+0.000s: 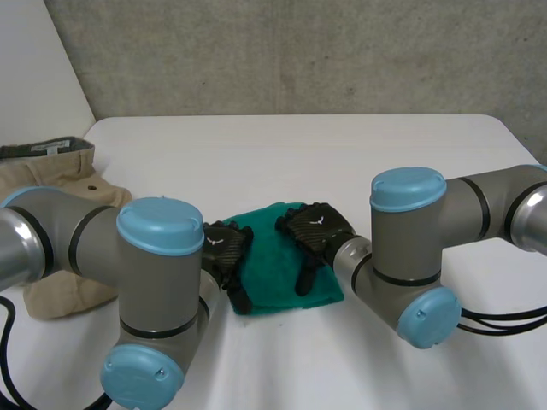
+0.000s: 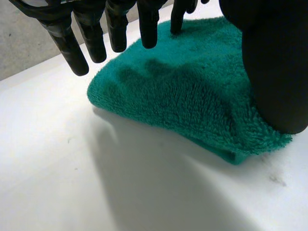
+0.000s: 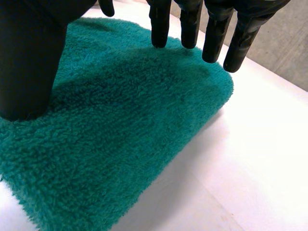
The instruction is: Fold the laundry.
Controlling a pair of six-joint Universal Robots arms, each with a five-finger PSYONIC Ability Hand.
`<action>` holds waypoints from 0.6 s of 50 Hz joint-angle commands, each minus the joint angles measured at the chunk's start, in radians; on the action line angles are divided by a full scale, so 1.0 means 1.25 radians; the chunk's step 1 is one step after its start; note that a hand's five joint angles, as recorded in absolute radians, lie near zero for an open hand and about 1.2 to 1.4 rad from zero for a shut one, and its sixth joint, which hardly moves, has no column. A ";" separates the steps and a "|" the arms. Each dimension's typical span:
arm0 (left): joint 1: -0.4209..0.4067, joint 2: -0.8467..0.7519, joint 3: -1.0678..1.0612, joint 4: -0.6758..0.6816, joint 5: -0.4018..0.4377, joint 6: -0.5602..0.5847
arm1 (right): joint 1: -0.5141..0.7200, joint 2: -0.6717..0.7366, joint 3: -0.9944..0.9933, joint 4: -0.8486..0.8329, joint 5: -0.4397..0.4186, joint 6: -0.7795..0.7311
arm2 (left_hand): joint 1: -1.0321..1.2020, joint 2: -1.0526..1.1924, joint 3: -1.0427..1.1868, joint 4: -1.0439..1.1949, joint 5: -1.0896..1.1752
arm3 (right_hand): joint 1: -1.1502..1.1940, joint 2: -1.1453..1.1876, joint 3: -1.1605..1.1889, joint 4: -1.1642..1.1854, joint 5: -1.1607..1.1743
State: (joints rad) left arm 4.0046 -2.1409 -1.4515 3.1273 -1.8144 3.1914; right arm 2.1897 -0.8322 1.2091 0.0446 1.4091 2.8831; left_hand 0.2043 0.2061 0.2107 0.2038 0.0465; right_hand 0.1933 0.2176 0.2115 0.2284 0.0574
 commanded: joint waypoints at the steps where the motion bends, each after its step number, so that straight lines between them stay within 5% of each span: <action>1: 0.008 0.087 -0.003 0.004 0.008 -0.003 | -0.005 -0.111 0.027 0.011 0.005 0.025 | -0.009 -0.011 -0.014 -0.009 -0.022 | -0.015 -0.034 -0.030 -0.043 -0.046; 6: 0.018 0.168 -0.017 0.010 0.041 -0.004 | -0.050 -0.174 0.087 0.008 0.045 0.126 | -0.021 -0.022 -0.026 -0.020 -0.034 | -0.015 -0.034 -0.030 -0.043 -0.046; 12: 0.052 0.255 -0.038 0.013 0.162 -0.009 | -0.097 -0.224 0.173 0.022 0.086 0.273 | -0.021 -0.022 -0.026 -0.020 -0.034 | -0.015 -0.034 -0.030 -0.043 -0.046; 22: 0.104 0.309 -0.046 0.009 0.359 -0.012 | -0.104 -0.241 0.329 0.007 0.030 0.307 | -0.021 -0.022 -0.026 -0.020 -0.034 | -0.015 -0.034 -0.030 -0.043 -0.046; 30: 0.120 0.310 -0.046 0.009 0.416 -0.018 | -0.096 -0.212 0.353 -0.066 -0.006 0.370 | -0.018 -0.020 -0.024 -0.018 -0.032 | -0.015 -0.034 -0.030 -0.043 -0.046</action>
State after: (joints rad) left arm 4.1450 -1.7507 -1.5106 3.1379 -1.3338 3.1747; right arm 2.0611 -1.1305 1.6361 0.0256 1.4284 3.2850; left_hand 0.2043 0.2061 0.2105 0.2038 0.0464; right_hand 0.1933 0.2176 0.2115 0.2284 0.0574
